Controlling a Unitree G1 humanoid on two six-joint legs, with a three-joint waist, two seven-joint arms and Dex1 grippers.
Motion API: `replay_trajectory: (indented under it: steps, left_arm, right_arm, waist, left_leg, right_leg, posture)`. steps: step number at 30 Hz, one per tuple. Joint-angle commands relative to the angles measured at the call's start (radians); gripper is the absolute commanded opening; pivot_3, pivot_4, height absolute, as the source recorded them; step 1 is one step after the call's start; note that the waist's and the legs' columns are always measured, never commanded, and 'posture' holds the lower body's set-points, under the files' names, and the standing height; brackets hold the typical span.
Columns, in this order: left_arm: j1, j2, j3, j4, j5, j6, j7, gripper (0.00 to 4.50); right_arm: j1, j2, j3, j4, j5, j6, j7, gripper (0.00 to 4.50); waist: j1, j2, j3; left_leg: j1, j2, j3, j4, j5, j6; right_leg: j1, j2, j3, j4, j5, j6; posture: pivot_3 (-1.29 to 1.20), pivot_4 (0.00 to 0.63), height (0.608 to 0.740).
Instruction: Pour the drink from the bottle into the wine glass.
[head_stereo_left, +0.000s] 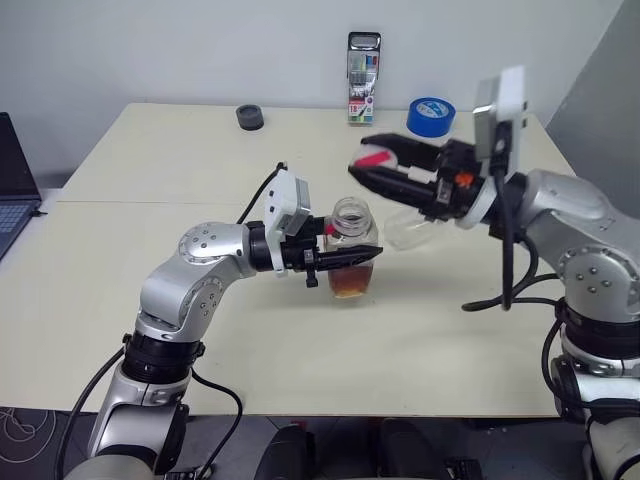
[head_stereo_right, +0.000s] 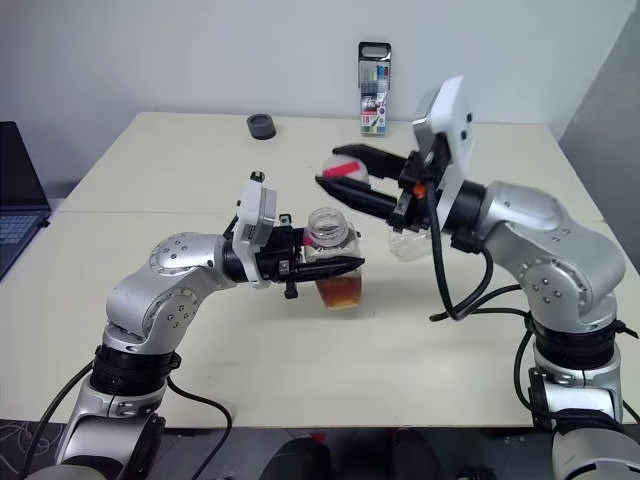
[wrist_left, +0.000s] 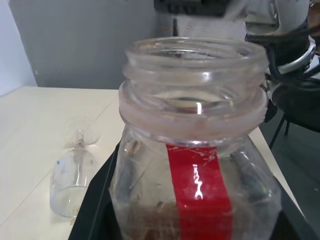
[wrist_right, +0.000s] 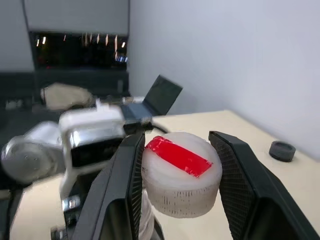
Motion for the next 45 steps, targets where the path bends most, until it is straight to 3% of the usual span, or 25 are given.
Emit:
replay_trajectory:
  steps: [1, 5, 11, 17, 25, 33, 42, 45]
  left_arm:
    - [-0.008, -0.009, 0.015, -0.042, -0.011, -0.019, 0.006, 1.79]
    - [0.0, -0.009, 0.018, -0.052, -0.012, -0.015, 0.014, 1.79]
    - [0.005, -0.017, 0.017, -0.066, -0.018, -0.004, 0.035, 1.79]
    - [0.001, -0.019, 0.014, -0.067, -0.021, 0.001, 0.038, 1.79]
    - [-0.008, -0.027, 0.008, -0.059, -0.018, 0.003, 0.04, 1.79]
    - [-0.007, -0.028, 0.012, -0.054, -0.016, -0.002, 0.04, 1.79]
    - [-0.008, -0.028, 0.015, -0.048, -0.016, -0.002, 0.041, 1.79]
    - [-0.015, -0.026, 0.018, -0.038, -0.012, -0.003, 0.041, 1.79]
  right_arm:
    - [0.012, 0.016, -0.099, -0.003, 0.1, 0.059, -0.136, 1.78]
    - [0.286, -0.048, -0.057, -0.057, -0.159, -0.03, -0.215, 1.78]
    - [0.566, 0.045, -0.008, -0.001, -0.461, -0.19, -0.409, 1.78]
    - [0.695, 0.15, 0.032, 0.03, -0.577, -0.277, -0.445, 1.78]
    - [0.722, 0.23, 0.023, 0.075, -0.625, -0.228, -0.483, 1.78]
    - [0.699, 0.229, -0.005, 0.064, -0.646, -0.171, -0.481, 4.47]
    - [0.681, 0.21, -0.02, 0.051, -0.655, -0.139, -0.454, 4.47]
    - [0.67, 0.149, -0.012, 0.033, -0.679, -0.152, -0.418, 4.47]
  waist:
    - [0.0, 0.0, 0.0]
    - [0.008, -0.001, -0.001]
    - [0.006, -0.001, -0.001]
    - [-0.004, 0.0, 0.0]
    - [-0.002, 0.0, 0.0]
    - [-0.002, 0.0, 0.0]
    - [-0.002, 0.0, 0.0]
    - [-0.001, 0.0, 0.0]
  left_leg:
    - [0.0, 0.0, 0.0, 0.0, 0.0, 0.0]
    - [-0.001, 0.0, 0.0, 0.0, 0.0, 0.0]
    - [0.0, -0.001, 0.004, 0.0, 0.0, 0.0]
    - [0.002, 0.0, 0.005, -0.001, 0.0, 0.0]
    - [0.002, 0.0, 0.005, -0.001, 0.0, 0.0]
    - [0.002, 0.0, 0.005, -0.001, 0.0, 0.0]
    - [0.002, 0.0, 0.005, -0.001, 0.0, 0.0]
    - [0.002, 0.0, 0.005, -0.001, 0.0, 0.0]
  right_leg:
    - [0.0, 0.0, 0.0, 0.0, 0.0, 0.0]
    - [0.001, 0.0, 0.0, -0.001, 0.0, 0.0]
    - [-0.001, 0.0, 0.004, 0.0, 0.0, 0.0]
    - [0.0, 0.002, 0.005, 0.002, 0.0, 0.0]
    - [0.0, 0.002, 0.005, 0.002, 0.0, 0.0]
    - [0.0, 0.002, 0.005, 0.002, 0.0, 0.0]
    - [0.0, 0.002, 0.005, 0.002, 0.0, 0.0]
    - [0.0, 0.001, 0.005, 0.002, 0.0, 0.0]
  posture:
    - [0.0, 0.15, 0.74]
    - [0.0, 0.15, 0.74]
    - [0.0, 0.15, 0.74]
    - [0.0, 0.15, 0.74]
    - [0.0, 0.15, 0.74]
    - [0.0, 0.15, 0.74]
    - [0.0, 0.15, 0.74]
    - [0.0, 0.15, 0.74]
